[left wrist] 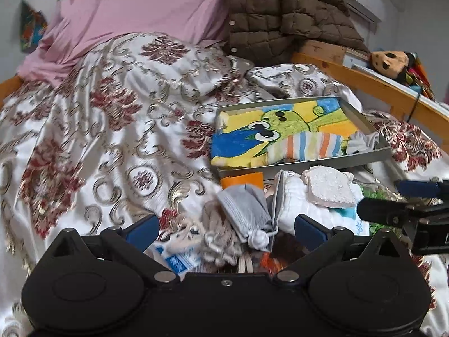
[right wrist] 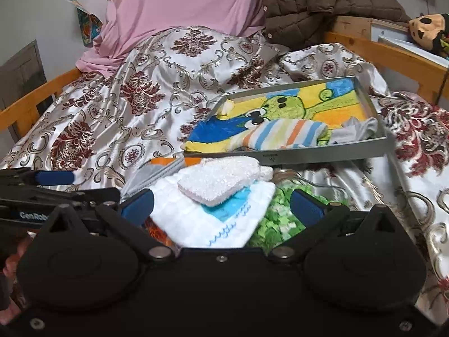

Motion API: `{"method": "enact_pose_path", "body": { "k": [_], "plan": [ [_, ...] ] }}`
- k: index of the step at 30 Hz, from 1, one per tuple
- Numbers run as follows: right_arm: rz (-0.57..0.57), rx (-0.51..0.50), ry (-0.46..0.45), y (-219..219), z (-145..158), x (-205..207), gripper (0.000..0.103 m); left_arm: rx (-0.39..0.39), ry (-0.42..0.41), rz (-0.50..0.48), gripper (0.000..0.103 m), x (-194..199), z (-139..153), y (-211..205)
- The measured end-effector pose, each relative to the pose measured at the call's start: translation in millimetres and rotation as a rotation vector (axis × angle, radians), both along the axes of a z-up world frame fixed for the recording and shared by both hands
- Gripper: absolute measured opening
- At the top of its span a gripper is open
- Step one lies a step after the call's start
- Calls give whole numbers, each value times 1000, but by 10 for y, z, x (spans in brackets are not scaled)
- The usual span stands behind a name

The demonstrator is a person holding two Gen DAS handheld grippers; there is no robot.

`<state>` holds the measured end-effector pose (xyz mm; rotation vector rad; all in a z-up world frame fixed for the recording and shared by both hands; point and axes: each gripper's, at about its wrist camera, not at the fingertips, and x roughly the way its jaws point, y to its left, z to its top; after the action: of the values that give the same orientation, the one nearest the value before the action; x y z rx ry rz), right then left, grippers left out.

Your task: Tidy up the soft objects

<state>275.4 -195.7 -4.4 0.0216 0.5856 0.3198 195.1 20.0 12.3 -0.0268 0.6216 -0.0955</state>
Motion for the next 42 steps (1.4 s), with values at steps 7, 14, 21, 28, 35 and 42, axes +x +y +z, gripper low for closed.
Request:
{"method": "enact_pose_path", "body": {
  "k": [7, 14, 21, 28, 35, 42],
  "plan": [
    [-5, 54, 27, 10, -133, 302, 102, -15, 21, -43, 102, 148, -107, 36],
    [11, 83, 2, 92, -212, 407, 102, -127, 68, -39, 94, 185, -135, 125],
    [15, 83, 4, 189, -248, 466, 91, -215, 111, -32, 77, 249, -199, 200],
    [33, 63, 19, 297, -289, 431, 84, -234, 110, -41, 65, 298, -218, 222],
    [33, 54, 32, 297, -302, 426, 73, -221, 109, -34, 51, 309, -231, 228],
    [30, 11, -19, 283, -251, 369, 72, -214, 103, -27, 44, 288, -217, 220]
  ]
}}
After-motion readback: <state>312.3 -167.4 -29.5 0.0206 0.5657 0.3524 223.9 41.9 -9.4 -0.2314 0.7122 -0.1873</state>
